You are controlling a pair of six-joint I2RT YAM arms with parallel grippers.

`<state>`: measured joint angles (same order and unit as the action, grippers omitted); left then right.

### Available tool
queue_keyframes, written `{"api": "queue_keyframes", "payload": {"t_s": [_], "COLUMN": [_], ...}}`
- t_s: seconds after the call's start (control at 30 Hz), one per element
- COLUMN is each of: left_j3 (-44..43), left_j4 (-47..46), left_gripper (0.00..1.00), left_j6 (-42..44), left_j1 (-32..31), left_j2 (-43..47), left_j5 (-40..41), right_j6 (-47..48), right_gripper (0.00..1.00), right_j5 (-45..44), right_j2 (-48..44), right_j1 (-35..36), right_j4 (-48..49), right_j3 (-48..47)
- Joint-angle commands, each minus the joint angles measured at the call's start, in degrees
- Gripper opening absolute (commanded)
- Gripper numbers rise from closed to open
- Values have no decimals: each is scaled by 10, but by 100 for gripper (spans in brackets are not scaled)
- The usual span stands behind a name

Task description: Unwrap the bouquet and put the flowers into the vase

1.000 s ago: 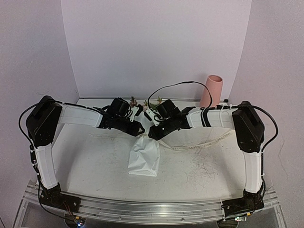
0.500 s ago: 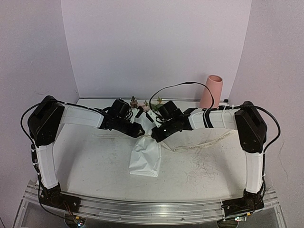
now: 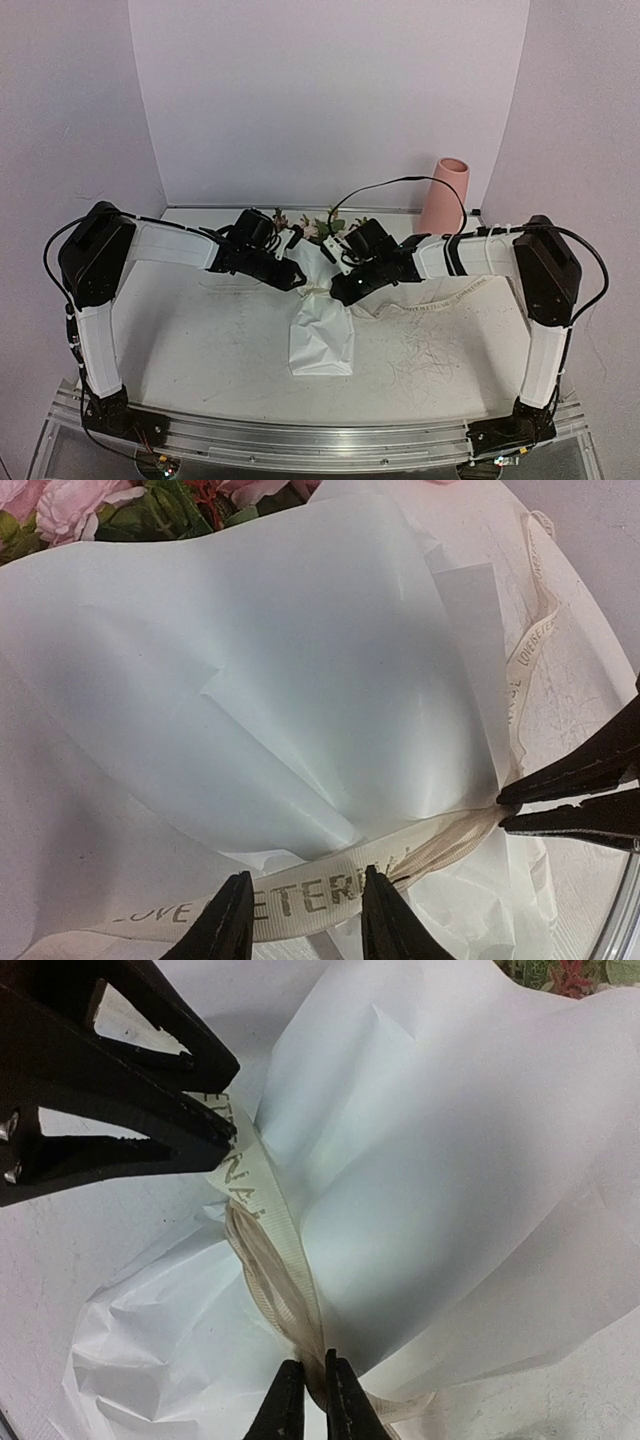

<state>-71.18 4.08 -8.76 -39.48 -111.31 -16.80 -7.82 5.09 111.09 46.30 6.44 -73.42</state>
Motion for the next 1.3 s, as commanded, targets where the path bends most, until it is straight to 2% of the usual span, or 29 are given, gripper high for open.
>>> {"api": "queue_keyframes", "payload": {"t_s": [0.0, 0.27, 0.4, 0.67, 0.97, 1.07, 1.27], "left_j3": [-14, -19, -32, -58, -84, -84, -73], "left_j4": [-4, 0, 13, 37, 61, 62, 62], "left_gripper": [38, 40, 41, 41, 50, 55, 66], "left_j6": [14, 33, 44, 80, 133, 136, 150], "left_j1": [-8, -19, -20, -23, -25, -25, -37], "left_j2": [15, 20, 19, 9, -18, -20, -18], "left_j5": [-19, -13, -7, -14, -15, 5, 63], "right_j6": [-8, -25, -30, -20, -48, -57, -57], "right_gripper": [10, 2, 2, 23, 57, 62, 61], "right_j5": [-11, -52, -72, -16, -24, -49, -86], "right_j2": [-40, -50, -61, -62, -40, -31, -14], "right_j1": [2, 2, 0, -1, -1, -1, -1], "right_j4": [4, 4, 3, 8, 8, 6, 0], "right_j3": [9, 25, 43, 38, 16, 9, 6]}}
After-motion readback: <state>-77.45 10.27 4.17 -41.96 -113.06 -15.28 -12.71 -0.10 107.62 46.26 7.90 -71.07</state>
